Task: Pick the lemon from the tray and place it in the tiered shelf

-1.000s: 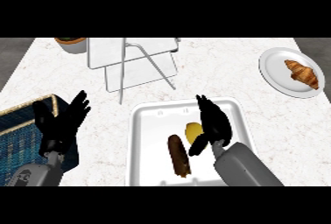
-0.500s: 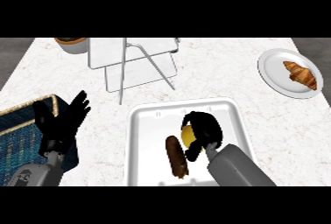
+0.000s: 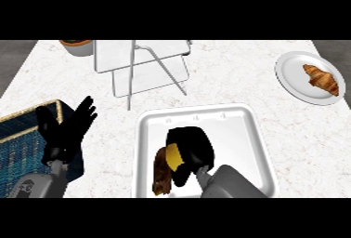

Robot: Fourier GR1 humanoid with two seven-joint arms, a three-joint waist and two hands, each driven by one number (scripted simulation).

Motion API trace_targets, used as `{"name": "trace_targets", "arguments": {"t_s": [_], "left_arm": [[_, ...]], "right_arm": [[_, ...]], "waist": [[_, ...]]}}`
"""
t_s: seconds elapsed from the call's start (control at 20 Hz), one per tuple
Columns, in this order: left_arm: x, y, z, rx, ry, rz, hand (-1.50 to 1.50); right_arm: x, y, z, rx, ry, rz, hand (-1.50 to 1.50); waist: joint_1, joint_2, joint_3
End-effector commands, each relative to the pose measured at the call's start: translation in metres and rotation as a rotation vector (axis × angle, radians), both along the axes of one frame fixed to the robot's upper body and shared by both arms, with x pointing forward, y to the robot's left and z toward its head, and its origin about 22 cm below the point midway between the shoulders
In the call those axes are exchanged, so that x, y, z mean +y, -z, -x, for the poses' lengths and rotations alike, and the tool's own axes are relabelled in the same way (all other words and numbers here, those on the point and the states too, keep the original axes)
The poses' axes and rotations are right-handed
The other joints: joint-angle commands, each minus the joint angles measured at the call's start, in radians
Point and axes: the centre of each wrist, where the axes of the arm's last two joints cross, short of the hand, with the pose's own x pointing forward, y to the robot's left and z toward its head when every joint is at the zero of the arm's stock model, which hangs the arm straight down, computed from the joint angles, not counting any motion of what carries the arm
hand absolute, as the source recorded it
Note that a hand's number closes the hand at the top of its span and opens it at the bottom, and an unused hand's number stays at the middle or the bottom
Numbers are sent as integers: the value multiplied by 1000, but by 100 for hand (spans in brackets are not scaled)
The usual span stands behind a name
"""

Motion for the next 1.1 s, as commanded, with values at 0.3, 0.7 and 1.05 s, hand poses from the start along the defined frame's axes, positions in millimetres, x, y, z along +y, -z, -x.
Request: {"name": "trace_targets", "arguments": {"t_s": [0.3, 0.7, 1.05], "left_arm": [[-1, 31, 5, 125, -4, -10, 0], [17, 30, 12, 116, -44, -10, 0], [-15, 39, 24, 114, -39, -12, 0]], "right_arm": [[77, -98, 34, -202, -135, -190, 150], [93, -212, 38, -385, 8, -240, 150], [100, -278, 23, -456, 84, -265, 150]], "waist": [[53, 10, -15], [22, 2, -16], [13, 2, -15]]}}
